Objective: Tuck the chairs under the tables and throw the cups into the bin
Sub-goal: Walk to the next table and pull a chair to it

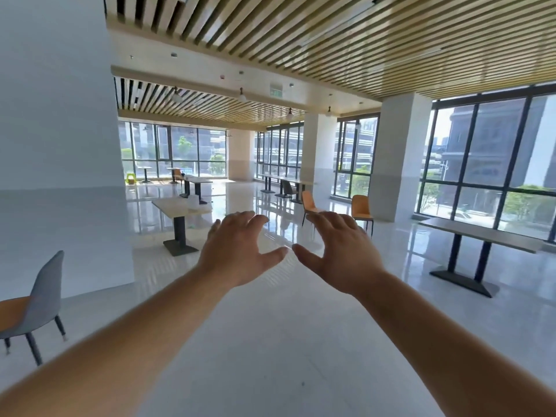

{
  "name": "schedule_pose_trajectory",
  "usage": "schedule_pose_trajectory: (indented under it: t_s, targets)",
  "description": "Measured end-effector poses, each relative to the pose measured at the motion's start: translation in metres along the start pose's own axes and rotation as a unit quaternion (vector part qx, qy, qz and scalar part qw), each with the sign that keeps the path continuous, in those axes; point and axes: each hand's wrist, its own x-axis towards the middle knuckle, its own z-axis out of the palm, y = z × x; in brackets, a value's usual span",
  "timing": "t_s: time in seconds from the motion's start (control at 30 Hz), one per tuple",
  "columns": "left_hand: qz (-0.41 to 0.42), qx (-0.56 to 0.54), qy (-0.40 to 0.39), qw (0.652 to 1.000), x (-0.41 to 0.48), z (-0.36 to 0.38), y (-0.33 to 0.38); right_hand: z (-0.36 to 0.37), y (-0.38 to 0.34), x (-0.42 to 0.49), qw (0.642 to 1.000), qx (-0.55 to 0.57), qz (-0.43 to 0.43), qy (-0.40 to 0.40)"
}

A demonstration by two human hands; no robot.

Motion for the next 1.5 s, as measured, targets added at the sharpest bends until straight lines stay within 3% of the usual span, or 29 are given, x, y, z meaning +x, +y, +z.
schedule_pose_trajectory:
  t_s: [0.2, 0.57, 0.87, 1.13, 1.5]
  targets:
    - [0.030, -0.021, -0.038, 0.999, 0.123, 0.107, -0.031, 0.061, 0.082, 0.108, 0.997, -0.053, 0.045, -0.029]
    - [0.071, -0.032, -0.013, 0.997, 0.307, 0.243, -0.061, 0.179, 0.199, 0.251, 0.996, -0.056, 0.071, -0.025]
    - [-0.071, 0.033, -0.098, 0.992, 0.400, 0.394, -0.212, 0.420, 0.248, 0.412, 0.990, 0.022, -0.016, -0.135]
    - [-0.232, 0.135, -0.148, 0.952, 0.447, 0.440, -0.369, 0.609, 0.169, 0.562, 0.962, 0.112, -0.156, -0.194]
    - [-0.354, 0.130, -0.072, 0.923, 0.464, 0.505, -0.636, 0.827, -0.016, 0.722, 0.922, 0.157, -0.281, -0.215]
